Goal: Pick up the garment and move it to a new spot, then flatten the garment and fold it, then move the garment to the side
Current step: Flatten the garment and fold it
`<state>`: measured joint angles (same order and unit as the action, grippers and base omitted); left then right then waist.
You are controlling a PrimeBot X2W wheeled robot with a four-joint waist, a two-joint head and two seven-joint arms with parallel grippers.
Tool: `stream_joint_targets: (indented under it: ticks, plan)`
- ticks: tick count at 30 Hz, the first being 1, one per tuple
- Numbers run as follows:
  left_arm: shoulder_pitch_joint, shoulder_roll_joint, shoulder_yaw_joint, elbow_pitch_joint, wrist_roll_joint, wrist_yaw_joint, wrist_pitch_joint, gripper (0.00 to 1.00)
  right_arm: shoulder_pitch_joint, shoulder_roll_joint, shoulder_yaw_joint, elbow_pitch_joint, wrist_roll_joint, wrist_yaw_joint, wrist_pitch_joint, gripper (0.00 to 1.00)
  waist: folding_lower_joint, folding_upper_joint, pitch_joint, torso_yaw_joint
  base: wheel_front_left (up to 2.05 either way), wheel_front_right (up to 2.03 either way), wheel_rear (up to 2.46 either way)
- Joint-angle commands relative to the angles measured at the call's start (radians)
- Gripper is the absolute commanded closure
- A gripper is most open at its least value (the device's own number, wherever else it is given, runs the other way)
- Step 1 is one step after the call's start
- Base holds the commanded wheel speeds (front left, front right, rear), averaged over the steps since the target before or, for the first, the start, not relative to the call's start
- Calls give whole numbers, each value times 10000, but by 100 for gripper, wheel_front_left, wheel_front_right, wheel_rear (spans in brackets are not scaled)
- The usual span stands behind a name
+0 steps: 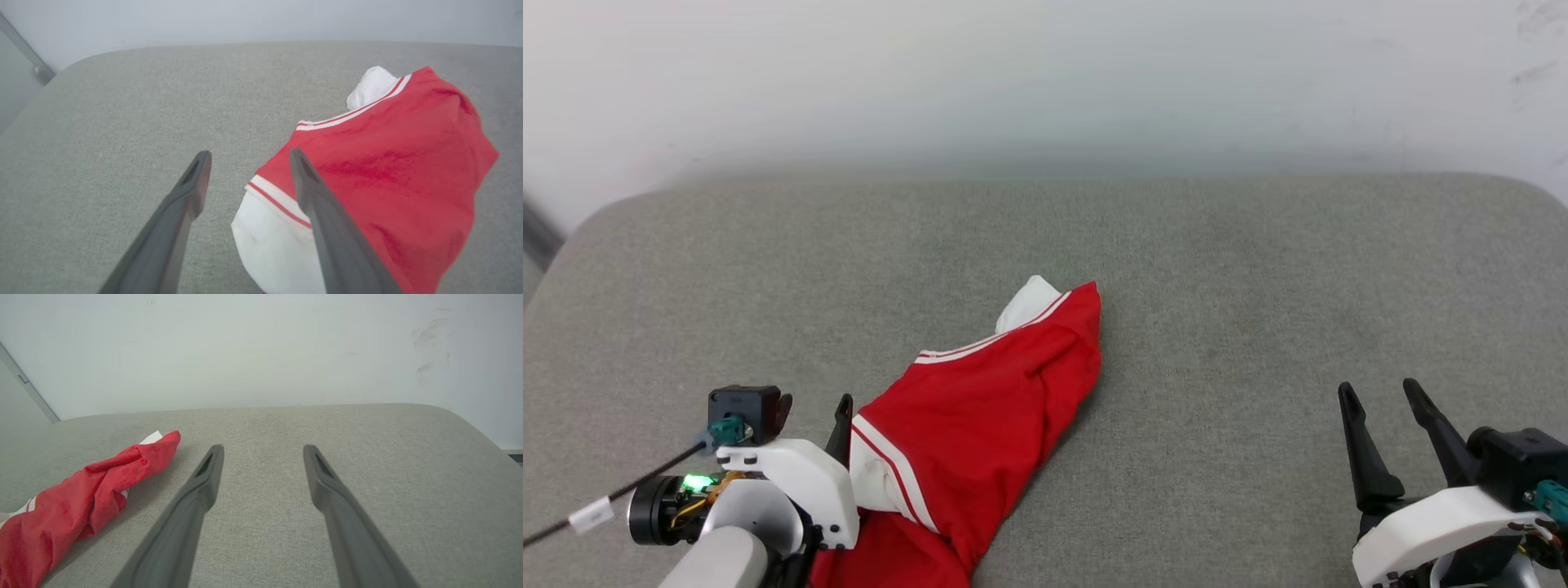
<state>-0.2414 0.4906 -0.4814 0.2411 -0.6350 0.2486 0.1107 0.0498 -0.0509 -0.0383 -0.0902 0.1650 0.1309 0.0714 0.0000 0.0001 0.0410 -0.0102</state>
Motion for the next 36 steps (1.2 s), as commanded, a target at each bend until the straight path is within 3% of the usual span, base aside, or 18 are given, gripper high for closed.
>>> stream_joint_targets:
  ticks: [1, 7, 18, 27, 36]
  plan:
    - [157, -57, 69, -163, 100, 113, -283, 0, 102, 9, -3, -4, 36, -3, 44, 0, 0, -1, -225, 48, 0, 0, 0]
    - [891, -318, 166, -1433, 631, 704, -1956, 0, 372, 9, -47, -166, 7, -3, 167, 0, 0, -1, -543, 154, 0, 0, 0]
    - [1794, -610, 115, -2768, 888, 1394, -2793, 0, 91, 9, -129, -103, -122, -3, 413, 0, 0, -1, -585, 380, 0, 0, 0]
    - [1428, -787, -68, -2883, 927, 1300, -2843, 0, -2059, -141, -231, 1993, 400, -2, 1749, 0, 0, -1, -79, 880, 0, 0, 0]
    - [576, -1146, -316, -2559, 995, 893, -3030, 0, -4763, -572, 1739, 4722, 1610, -3, 3236, 0, 0, -1, 988, 1595, 0, 0, 0]
